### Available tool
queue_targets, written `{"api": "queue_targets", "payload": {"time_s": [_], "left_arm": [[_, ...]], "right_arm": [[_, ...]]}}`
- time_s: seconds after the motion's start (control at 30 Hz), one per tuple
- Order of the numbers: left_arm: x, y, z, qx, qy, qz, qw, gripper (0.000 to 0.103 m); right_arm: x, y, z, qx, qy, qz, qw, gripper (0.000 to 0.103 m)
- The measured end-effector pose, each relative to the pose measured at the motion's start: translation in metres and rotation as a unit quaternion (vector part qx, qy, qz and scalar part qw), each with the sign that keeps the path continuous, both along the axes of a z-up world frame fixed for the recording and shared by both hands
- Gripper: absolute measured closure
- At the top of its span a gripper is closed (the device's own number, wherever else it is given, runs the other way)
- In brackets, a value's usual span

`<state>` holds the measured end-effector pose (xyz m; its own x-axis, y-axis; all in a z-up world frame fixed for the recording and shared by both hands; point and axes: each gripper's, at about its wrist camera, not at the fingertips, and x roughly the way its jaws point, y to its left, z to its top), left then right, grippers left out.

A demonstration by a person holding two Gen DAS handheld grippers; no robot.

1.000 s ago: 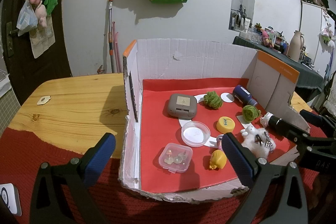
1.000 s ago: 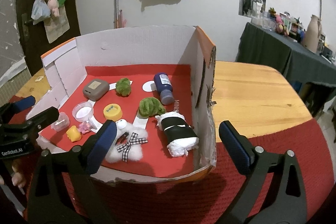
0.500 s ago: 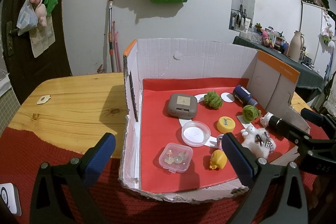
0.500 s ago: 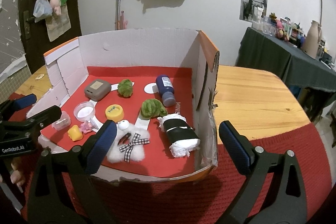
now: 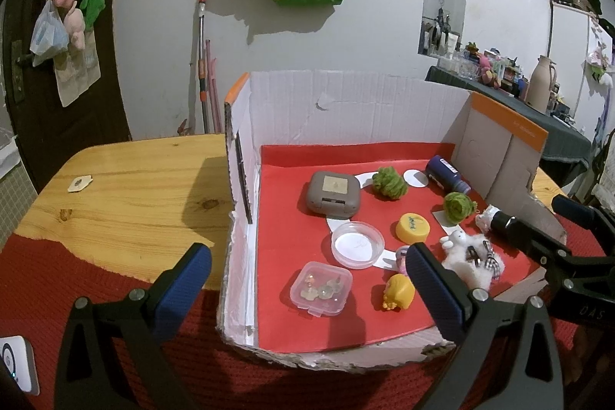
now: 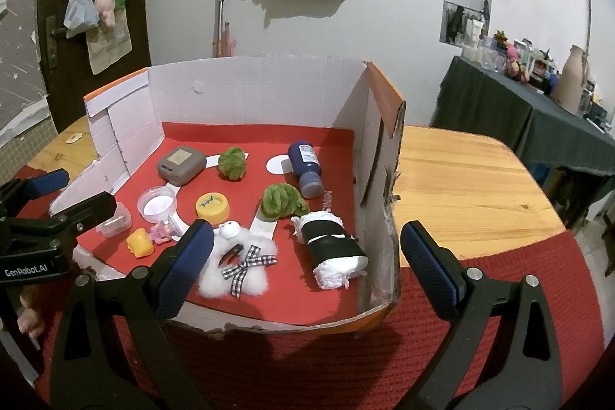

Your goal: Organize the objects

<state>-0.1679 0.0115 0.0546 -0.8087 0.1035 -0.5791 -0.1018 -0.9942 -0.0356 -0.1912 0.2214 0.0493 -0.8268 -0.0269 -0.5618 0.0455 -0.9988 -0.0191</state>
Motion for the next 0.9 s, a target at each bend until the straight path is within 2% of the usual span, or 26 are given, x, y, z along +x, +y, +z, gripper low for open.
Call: {"api": "queue_targets", "payload": {"time_s": [0.3,0.5,0.67,0.9], "left_arm": [[0.011,0.004,0.01,-0.011,0.018,-0.001,0.9998,0.0],[0.031,0.004,0.024,-0.002,0.013,-0.009,0.9999,0.0],[0.05,-0.004,0.02,0.017,-0.025,-0.009,0.9995,0.0],[0.07,-0.004,-0.009,0.021,-0.092,0.004,0.9955,0.0]], "right_arm": [[0.01,-0.008,0.014,0.007,0.009,0.011,1.0,0.004],[0.029,-0.011,0.028,0.016,0.006,0.016,1.0,0.004],[0.053,-0.012,0.018,0.018,-0.028,0.019,0.999,0.004],[0.063,-0.005,-0.009,-0.006,-0.096,0.002,0.995,0.004]]}}
